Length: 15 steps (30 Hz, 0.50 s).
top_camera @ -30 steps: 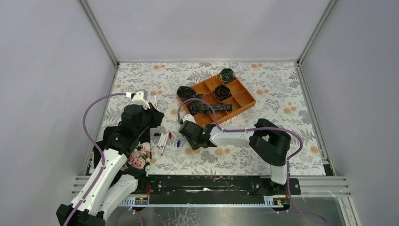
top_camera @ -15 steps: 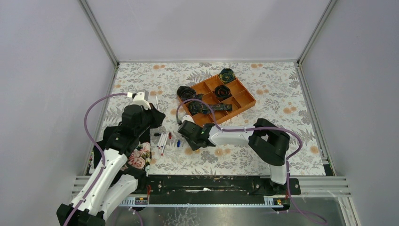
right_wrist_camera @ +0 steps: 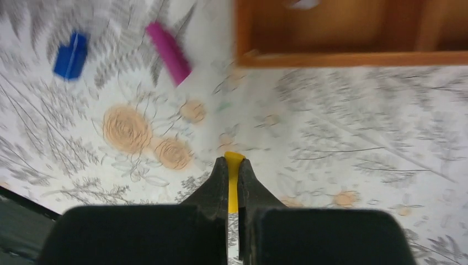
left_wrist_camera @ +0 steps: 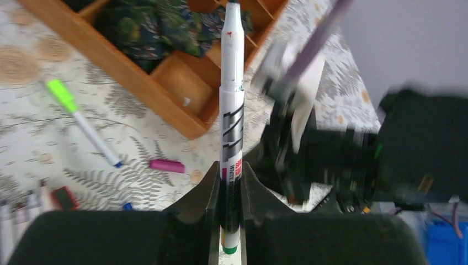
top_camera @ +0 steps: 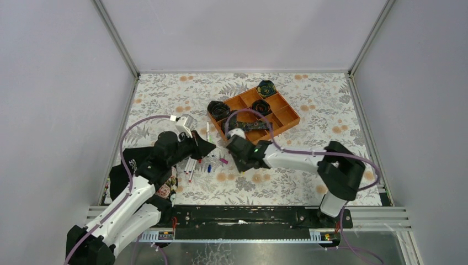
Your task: Insert the pens into the pen caps
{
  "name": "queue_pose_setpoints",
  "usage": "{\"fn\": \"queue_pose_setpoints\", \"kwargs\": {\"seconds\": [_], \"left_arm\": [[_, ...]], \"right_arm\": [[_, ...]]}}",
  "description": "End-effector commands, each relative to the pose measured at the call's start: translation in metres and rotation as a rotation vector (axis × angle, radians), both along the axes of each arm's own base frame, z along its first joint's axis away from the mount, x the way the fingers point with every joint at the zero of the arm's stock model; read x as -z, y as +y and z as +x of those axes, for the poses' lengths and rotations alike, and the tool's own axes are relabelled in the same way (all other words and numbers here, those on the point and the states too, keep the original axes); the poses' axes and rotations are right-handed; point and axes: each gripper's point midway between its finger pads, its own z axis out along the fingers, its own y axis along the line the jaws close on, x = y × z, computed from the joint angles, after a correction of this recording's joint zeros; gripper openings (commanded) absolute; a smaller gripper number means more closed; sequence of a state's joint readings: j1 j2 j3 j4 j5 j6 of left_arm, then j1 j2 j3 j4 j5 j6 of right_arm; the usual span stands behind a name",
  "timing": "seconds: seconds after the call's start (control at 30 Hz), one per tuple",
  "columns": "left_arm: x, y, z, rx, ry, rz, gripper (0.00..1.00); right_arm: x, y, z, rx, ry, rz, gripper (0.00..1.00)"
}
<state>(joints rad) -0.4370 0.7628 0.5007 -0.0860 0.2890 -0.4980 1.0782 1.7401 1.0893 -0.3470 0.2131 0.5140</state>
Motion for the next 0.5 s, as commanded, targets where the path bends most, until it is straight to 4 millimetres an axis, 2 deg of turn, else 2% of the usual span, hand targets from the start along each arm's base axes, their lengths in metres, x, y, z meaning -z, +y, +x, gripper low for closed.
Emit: {"fn": "queue_pose_setpoints", "kwargs": {"seconds": [0.0,0.2,0.37,0.47], "left_arm": [[-0.031,-0.032,-0.011,0.167,-0.110,-0.142,0.00],[-0.046,-0.051,-0.031,0.315,-0.152,-0.210,0.00],[-0.049,-0.055,-0.039,0.358,-0.158,-0.226,0.00],[-0.049,-0.058,-0.043,0.374,-0.159,-0.225,0.00]], "right_arm": [[-0.065,0.000,0.050,0.159,-0.077,0.279,0.00],[-0.166,0.009,0.082,0.236,-0.250,0.624,0.00],[-0.226,0.014,0.096,0.282,-0.343,0.845,0.00],[-0.253,0.020,0.098,0.281,-0.370,0.944,0.00]]}}
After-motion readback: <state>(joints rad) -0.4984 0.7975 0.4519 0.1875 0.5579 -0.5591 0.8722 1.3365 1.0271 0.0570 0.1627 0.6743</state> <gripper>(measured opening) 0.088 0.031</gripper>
